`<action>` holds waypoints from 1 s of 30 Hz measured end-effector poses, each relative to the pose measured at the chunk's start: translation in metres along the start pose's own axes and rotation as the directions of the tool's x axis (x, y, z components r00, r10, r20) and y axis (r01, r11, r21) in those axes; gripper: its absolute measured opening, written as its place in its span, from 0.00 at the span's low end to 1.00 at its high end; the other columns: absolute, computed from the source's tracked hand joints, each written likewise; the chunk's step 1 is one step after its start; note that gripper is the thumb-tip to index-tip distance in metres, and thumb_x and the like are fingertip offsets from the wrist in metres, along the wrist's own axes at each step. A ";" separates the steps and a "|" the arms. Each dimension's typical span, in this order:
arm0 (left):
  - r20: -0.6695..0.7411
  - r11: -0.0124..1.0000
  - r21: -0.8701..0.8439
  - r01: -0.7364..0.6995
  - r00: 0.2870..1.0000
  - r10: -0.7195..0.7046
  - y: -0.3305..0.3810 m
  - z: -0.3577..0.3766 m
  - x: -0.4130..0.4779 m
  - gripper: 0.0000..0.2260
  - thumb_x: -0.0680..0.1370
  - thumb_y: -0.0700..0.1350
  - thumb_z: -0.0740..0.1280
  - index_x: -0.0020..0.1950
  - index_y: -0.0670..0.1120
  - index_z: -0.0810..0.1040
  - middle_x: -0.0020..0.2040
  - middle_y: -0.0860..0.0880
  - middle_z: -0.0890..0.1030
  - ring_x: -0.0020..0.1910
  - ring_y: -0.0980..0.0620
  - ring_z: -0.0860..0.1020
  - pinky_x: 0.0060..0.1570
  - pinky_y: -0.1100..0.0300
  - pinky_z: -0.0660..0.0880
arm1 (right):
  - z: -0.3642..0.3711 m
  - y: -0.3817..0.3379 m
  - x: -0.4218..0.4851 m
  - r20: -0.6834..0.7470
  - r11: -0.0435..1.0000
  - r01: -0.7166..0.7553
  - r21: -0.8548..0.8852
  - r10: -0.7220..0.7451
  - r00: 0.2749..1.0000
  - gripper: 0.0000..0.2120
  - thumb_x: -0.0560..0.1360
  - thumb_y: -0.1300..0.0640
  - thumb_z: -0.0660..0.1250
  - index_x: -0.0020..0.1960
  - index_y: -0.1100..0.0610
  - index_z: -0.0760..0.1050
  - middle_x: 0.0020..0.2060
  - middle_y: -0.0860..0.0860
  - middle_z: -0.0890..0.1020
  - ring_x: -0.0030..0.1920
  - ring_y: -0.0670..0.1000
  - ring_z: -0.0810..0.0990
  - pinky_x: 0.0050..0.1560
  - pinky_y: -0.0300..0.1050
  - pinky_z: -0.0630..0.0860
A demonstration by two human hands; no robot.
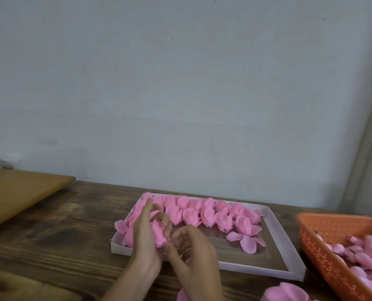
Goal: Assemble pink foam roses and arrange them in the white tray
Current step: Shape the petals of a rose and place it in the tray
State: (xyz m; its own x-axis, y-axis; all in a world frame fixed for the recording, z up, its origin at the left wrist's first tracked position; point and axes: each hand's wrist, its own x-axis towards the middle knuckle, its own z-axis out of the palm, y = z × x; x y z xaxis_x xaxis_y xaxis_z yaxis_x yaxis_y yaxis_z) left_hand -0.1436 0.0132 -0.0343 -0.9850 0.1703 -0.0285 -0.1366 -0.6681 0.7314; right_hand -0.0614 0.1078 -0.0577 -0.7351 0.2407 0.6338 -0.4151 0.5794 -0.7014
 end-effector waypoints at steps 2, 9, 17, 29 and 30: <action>-0.024 0.999 0.006 -0.053 0.998 0.053 0.000 -0.001 0.000 0.21 0.79 0.64 0.67 0.39 0.48 0.82 0.29 0.45 0.71 0.22 0.49 0.66 0.29 0.60 0.65 | 0.000 -0.001 0.001 -0.012 0.990 0.126 -0.062 -0.127 0.992 0.08 0.70 0.57 0.76 0.46 0.47 0.81 0.41 0.43 0.81 0.32 0.43 0.78 0.34 0.41 0.78; 0.147 0.941 0.250 -0.227 0.970 0.195 -0.004 0.007 -0.018 0.41 0.67 0.82 0.60 0.49 0.43 0.78 0.32 0.42 0.75 0.28 0.46 0.75 0.28 0.57 0.74 | -0.004 -0.008 0.001 0.021 0.918 0.302 -0.256 -0.307 0.951 0.14 0.69 0.62 0.78 0.49 0.44 0.85 0.43 0.45 0.76 0.39 0.43 0.76 0.38 0.41 0.76; 0.121 0.886 0.414 -0.211 0.977 0.176 -0.002 0.015 -0.019 0.24 0.81 0.65 0.59 0.46 0.45 0.78 0.33 0.41 0.77 0.27 0.46 0.75 0.24 0.61 0.69 | -0.013 -0.003 0.011 -0.118 0.993 0.101 0.066 -0.093 0.989 0.18 0.73 0.60 0.76 0.54 0.38 0.83 0.46 0.43 0.76 0.44 0.47 0.79 0.43 0.34 0.75; -0.036 0.691 0.702 0.174 0.977 -0.209 -0.002 0.032 -0.005 0.35 0.81 0.72 0.53 0.70 0.47 0.78 0.53 0.44 0.83 0.44 0.48 0.80 0.38 0.56 0.74 | -0.013 0.011 0.034 0.260 0.886 -0.437 0.156 0.390 0.883 0.06 0.76 0.64 0.73 0.51 0.57 0.78 0.43 0.56 0.87 0.39 0.54 0.87 0.47 0.58 0.85; -0.044 0.700 0.686 0.200 0.971 -0.234 0.000 0.029 -0.003 0.37 0.81 0.72 0.53 0.74 0.44 0.75 0.58 0.42 0.82 0.47 0.44 0.80 0.40 0.55 0.75 | -0.011 0.011 0.039 0.317 0.854 -0.487 0.181 0.418 0.851 0.07 0.76 0.65 0.73 0.51 0.60 0.76 0.43 0.59 0.86 0.38 0.56 0.86 0.46 0.59 0.85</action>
State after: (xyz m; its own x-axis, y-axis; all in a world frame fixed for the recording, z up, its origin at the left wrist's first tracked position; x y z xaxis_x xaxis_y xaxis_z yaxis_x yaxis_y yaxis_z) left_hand -0.1374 0.0340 -0.0145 -0.9295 0.2893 -0.2289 -0.2201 0.0630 0.9734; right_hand -0.0891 0.1321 -0.0368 -0.9692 0.2006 0.1427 -0.0935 0.2362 -0.9672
